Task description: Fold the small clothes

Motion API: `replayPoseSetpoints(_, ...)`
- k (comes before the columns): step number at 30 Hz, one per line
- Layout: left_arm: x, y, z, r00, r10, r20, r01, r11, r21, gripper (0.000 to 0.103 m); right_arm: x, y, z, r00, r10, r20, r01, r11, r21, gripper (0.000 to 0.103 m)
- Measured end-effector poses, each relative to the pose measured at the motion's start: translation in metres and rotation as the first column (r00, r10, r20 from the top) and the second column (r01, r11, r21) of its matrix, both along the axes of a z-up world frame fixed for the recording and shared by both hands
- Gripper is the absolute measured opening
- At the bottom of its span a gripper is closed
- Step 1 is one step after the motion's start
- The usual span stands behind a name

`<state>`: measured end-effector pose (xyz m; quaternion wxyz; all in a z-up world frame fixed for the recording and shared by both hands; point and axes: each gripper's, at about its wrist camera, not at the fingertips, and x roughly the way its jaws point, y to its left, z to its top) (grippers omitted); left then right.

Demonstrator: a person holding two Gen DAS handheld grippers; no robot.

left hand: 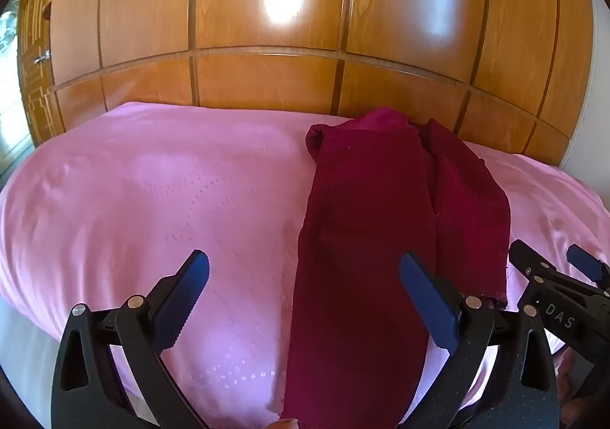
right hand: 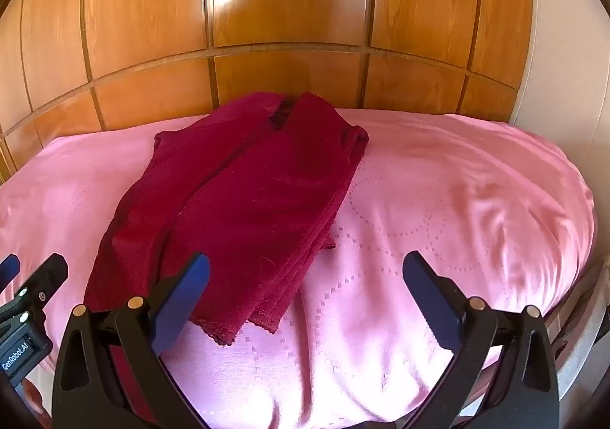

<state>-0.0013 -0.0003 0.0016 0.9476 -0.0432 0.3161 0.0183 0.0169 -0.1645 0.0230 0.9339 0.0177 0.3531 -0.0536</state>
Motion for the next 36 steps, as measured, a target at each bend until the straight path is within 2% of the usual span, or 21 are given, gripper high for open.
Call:
replayPoseSetpoints(9, 0.001, -0.001, -0.003, 1.000, 0.002, -0.021, -0.002, 1.000, -0.006, 0.099, -0.002, 0.004, 0.000, 1.000, 0.001, 0.009, -0.001, 0.999, -0.041, 0.101)
replayPoseSetpoints(36, -0.002, 0.000, -0.008, 1.000, -0.011, -0.027, 0.012, 1.000, 0.013, 0.099, -0.001, 0.004, -0.002, 1.000, -0.002, 0.009, 0.002, 0.999, -0.041, 0.101)
